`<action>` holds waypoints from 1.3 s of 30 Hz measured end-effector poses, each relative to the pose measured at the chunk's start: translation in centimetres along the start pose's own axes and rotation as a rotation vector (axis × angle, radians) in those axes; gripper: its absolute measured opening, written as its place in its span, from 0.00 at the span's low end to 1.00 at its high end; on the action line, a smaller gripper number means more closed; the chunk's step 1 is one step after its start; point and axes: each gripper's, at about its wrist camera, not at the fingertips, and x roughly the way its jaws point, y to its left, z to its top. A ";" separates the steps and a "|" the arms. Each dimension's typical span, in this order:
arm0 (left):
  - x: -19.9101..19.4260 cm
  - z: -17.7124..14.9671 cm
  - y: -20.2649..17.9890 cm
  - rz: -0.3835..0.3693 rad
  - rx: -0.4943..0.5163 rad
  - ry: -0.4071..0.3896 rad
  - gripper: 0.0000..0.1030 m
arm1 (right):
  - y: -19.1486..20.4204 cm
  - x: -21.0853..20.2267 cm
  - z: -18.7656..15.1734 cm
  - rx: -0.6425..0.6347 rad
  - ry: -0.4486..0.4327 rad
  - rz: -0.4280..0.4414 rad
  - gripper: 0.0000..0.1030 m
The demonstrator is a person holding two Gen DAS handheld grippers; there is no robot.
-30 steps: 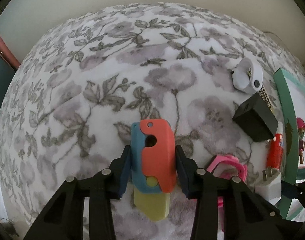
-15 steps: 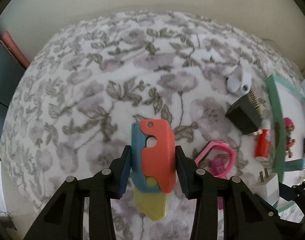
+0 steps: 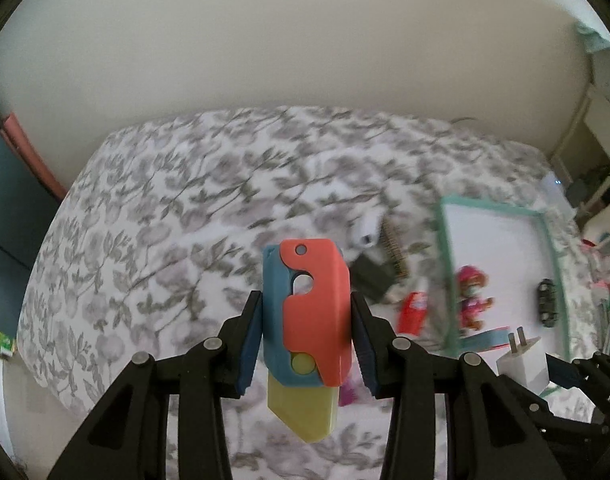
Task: Organize rigid objects
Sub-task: 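Carry the white charger and toy knife into the tray and open both grippers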
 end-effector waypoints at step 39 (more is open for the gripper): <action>9.6 4.3 -20.2 -0.141 0.199 0.109 0.43 | -19.0 6.9 4.5 0.254 -0.011 -0.058 0.45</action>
